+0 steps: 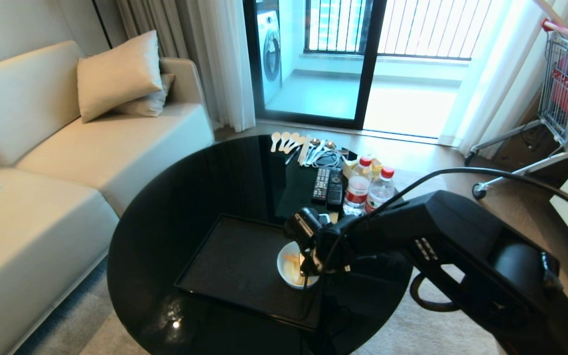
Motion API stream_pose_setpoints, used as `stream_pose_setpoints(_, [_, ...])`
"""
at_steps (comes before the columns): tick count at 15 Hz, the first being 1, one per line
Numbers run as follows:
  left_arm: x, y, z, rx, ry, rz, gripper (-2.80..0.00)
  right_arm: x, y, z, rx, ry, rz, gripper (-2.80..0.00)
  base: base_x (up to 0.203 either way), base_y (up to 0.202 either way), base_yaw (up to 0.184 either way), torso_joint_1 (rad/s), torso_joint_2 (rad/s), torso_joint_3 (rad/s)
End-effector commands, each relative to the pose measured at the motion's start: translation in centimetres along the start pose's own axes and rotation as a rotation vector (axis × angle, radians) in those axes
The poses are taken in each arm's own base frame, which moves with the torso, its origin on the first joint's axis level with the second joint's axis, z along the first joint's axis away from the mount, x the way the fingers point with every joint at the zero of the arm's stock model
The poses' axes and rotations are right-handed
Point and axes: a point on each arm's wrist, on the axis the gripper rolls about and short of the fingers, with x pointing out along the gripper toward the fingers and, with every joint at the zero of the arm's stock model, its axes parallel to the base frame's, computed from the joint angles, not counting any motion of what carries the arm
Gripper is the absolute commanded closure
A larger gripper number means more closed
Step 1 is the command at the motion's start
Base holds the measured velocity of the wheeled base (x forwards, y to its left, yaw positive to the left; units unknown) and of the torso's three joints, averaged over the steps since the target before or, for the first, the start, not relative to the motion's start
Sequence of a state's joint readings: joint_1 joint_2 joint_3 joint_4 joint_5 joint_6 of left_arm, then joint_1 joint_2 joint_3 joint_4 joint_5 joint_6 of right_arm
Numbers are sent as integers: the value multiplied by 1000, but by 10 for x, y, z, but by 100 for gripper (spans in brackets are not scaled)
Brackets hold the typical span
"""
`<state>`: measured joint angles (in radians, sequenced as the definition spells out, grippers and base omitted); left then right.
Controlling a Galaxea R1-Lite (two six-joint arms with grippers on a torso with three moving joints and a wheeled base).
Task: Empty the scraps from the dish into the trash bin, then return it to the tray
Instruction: Pick up the bowl with leftover food
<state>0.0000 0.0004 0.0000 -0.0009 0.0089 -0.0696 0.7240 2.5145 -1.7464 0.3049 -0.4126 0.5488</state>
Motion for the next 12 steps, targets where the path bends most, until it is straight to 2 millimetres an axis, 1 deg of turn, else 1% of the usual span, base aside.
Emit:
stream_pose_setpoints(1, [0, 0, 0, -1, -1, 0, 0, 3, 1, -3, -4, 10, -7, 0, 0, 0, 0, 0, 0, 0])
stream_pose_setpoints(7, [0, 0, 0, -1, -1, 0, 0, 2, 1, -4, -3, 14, -6, 0, 0, 0, 0, 0, 0, 0])
stream_pose_setpoints(10, [0, 0, 0, -1, -1, 0, 0, -8, 0, 2, 10, 0, 7, 0, 0, 0, 0, 0, 0, 0])
stream_pose_setpoints(12, [0, 0, 0, -1, -1, 0, 0, -16, -2, 8, 54, -9, 12, 0, 0, 0, 0, 0, 0, 0])
